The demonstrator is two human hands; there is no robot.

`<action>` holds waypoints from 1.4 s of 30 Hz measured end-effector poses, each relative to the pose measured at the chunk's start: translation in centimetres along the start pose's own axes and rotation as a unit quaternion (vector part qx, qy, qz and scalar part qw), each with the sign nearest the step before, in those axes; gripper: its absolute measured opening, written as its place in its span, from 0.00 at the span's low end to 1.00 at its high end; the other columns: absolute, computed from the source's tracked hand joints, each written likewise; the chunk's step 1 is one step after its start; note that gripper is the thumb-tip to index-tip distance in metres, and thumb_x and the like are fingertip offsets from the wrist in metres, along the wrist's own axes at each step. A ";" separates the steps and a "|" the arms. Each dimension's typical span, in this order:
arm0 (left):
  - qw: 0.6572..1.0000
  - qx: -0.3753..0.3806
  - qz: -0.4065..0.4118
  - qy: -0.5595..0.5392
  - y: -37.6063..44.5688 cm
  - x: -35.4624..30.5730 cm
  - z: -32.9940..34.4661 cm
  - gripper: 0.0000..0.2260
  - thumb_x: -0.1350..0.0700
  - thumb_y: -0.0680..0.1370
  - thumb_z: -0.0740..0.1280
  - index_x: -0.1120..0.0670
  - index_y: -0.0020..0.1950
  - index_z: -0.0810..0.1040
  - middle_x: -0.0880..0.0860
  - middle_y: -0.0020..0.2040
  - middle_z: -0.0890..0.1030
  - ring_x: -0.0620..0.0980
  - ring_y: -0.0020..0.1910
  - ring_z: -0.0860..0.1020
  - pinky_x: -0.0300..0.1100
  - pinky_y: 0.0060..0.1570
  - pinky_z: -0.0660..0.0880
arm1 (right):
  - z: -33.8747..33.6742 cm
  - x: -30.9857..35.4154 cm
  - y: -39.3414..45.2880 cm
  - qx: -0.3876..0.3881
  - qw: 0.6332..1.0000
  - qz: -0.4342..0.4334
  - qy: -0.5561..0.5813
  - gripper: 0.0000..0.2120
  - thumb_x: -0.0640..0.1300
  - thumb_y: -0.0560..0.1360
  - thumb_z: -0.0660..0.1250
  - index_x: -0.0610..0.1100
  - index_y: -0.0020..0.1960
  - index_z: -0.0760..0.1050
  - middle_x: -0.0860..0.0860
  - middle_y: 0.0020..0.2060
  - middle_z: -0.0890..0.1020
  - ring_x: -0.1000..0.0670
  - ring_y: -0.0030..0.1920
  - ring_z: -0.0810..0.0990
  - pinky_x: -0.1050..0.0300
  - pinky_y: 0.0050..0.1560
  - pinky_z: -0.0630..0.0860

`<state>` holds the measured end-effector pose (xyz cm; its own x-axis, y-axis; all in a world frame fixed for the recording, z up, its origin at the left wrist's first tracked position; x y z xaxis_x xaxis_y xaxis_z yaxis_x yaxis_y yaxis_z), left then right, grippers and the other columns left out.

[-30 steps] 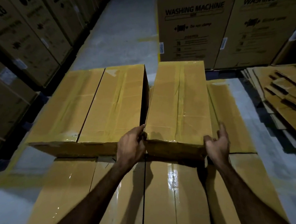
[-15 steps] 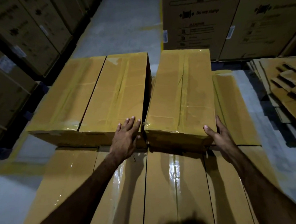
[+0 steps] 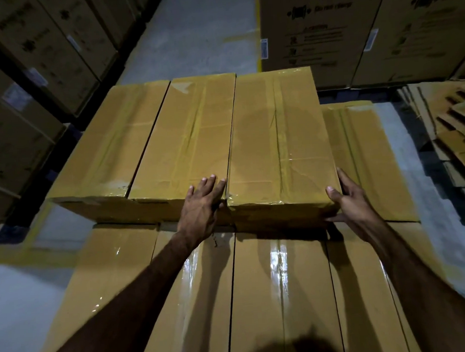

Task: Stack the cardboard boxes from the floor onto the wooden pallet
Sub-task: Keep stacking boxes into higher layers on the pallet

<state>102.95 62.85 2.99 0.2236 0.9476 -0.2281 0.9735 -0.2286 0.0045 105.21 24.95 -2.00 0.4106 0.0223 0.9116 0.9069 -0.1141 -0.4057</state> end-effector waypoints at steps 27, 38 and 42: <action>0.999 -0.044 -0.018 0.010 0.5 -0.3 -0.7 0.26 0.44 0.85 0.63 0.49 0.83 0.66 0.55 0.83 0.65 0.59 0.82 0.63 0.62 0.79 0.60 | 1.4 1.4 -0.7 -0.119 0.992 -0.007 0.036 0.24 0.43 0.86 0.64 0.56 0.80 0.67 0.51 0.79 0.70 0.40 0.76 0.69 0.26 0.58 0.78; 0.999 -0.045 -0.030 0.007 0.6 -0.1 -0.5 0.26 0.43 0.85 0.62 0.48 0.83 0.65 0.55 0.83 0.64 0.58 0.82 0.62 0.61 0.79 0.60 | 1.8 2.0 -1.8 -0.122 0.992 -0.018 0.021 0.27 0.45 0.87 0.63 0.54 0.83 0.62 0.51 0.82 0.64 0.41 0.78 0.66 0.28 0.62 0.77; 0.998 -0.047 -0.035 0.004 0.5 -0.1 -0.3 0.26 0.43 0.85 0.63 0.47 0.83 0.65 0.54 0.83 0.64 0.57 0.82 0.61 0.60 0.79 0.59 | 1.6 1.8 -1.8 -0.120 0.993 -0.021 0.007 0.27 0.47 0.86 0.64 0.55 0.83 0.61 0.51 0.82 0.63 0.41 0.78 0.67 0.30 0.62 0.78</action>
<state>103.46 62.68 3.34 0.1557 0.9623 -0.2232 0.9867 -0.1410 0.0803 104.47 26.81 0.24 0.3701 0.0173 0.9288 0.8737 -0.3464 -0.3417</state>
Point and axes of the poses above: each hand's wrist, its own y-axis towards the middle knuckle, its own z-axis out of the palm, x = y × z, the point moved 9 cm from there along y, towards the middle knuckle
